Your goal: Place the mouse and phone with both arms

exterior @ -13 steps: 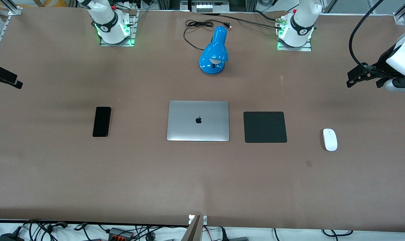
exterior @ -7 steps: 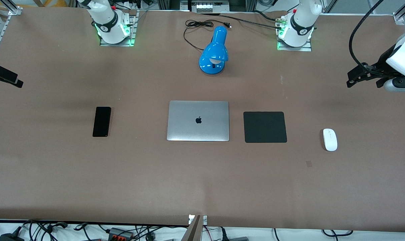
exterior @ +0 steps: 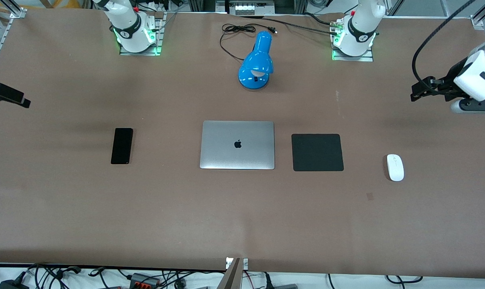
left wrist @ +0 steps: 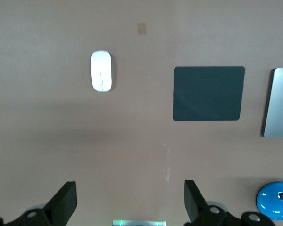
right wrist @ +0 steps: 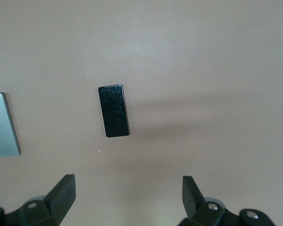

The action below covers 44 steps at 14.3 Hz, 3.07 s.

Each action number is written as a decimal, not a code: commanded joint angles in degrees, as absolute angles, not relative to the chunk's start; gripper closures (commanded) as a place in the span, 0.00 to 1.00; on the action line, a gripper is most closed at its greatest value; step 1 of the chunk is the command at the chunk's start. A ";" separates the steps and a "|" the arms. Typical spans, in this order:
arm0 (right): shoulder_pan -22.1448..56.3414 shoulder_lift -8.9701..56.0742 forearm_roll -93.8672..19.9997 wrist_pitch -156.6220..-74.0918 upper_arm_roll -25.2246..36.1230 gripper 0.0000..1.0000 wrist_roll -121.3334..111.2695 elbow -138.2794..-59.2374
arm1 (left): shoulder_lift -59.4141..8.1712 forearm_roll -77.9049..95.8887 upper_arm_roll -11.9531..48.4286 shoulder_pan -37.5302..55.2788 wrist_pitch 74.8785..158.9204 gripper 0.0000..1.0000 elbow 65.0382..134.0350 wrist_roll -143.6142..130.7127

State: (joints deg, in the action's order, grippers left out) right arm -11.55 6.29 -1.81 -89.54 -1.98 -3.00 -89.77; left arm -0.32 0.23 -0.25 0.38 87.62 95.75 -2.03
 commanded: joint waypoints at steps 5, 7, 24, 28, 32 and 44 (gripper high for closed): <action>-9.67 19.32 -1.85 -98.68 -2.55 0.00 -3.08 -88.77 | -16.32 -2.63 -0.44 -6.15 89.80 0.00 90.62 2.45; -9.32 22.66 -1.85 -101.42 -2.64 0.00 -3.08 -88.77 | -20.64 -3.25 -0.44 -7.38 96.03 0.00 91.31 5.70; -0.79 25.49 2.53 -135.16 -2.55 0.00 9.07 -118.20 | -33.39 -4.04 0.09 -9.32 163.55 0.00 117.86 10.63; -0.70 24.61 2.90 -135.70 -2.55 0.00 8.70 -120.23 | -33.49 -4.04 0.09 -9.49 163.74 0.00 117.86 10.63; -0.35 23.12 2.99 -138.85 -2.55 0.00 5.82 -123.82 | -33.31 -4.04 0.00 -9.40 162.95 0.47 117.86 10.28; -0.88 23.64 2.99 -146.95 -2.37 0.00 0.09 -127.79 | -31.73 -3.25 0.35 -3.35 118.33 0.68 92.74 8.97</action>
State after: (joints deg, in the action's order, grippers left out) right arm -0.63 24.84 2.28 -145.80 -2.40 1.16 -126.09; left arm -31.21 -3.20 0.31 -5.78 124.08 97.11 9.53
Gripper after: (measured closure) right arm 0.000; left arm 0.383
